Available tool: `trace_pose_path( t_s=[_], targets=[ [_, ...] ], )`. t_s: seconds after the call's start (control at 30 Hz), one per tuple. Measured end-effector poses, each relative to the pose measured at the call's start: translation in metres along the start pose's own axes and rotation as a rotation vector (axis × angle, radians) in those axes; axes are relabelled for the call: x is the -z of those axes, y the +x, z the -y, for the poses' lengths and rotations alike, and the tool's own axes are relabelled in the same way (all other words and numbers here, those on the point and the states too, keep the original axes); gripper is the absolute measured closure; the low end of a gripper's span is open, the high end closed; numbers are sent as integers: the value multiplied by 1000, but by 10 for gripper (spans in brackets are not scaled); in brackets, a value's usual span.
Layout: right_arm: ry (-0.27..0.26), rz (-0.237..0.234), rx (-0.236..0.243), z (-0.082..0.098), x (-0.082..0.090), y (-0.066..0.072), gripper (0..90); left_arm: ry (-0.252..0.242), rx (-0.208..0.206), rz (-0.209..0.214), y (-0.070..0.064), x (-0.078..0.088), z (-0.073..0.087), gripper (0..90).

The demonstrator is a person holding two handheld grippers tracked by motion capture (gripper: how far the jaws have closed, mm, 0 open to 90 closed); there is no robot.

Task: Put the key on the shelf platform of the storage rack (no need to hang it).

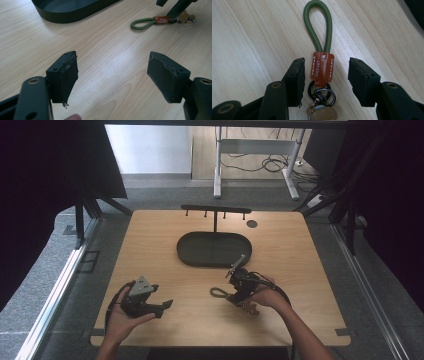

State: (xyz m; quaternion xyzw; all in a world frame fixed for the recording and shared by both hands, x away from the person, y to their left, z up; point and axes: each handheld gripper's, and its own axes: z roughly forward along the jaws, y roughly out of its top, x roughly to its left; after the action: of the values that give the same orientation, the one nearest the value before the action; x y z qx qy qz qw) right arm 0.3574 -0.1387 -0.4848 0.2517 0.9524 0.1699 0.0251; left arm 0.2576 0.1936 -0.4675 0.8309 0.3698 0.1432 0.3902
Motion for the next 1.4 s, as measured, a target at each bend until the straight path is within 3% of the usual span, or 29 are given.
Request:
trace_pose_path(
  t_s=[0.47, 0.67, 0.9, 1.13, 1.4],
  targets=[
    [48, -9, -8, -2, -15, 0, 485, 0, -2, 1, 1, 0, 0, 251],
    [64, 2, 11, -3, -21, 1, 500, 0, -1, -1, 2, 0, 1, 251],
    [69, 18, 6, -3, -22, 2, 543, 0, -2, -1, 1, 0, 0, 251],
    [72, 30, 20, -4, -21, 5, 645, 1, -2, -1, 1, 0, 0, 251],
    [68, 30, 13, -3, -21, 4, 660, 1, -3, -2, 0, -1, 0, 251]
  ],
)
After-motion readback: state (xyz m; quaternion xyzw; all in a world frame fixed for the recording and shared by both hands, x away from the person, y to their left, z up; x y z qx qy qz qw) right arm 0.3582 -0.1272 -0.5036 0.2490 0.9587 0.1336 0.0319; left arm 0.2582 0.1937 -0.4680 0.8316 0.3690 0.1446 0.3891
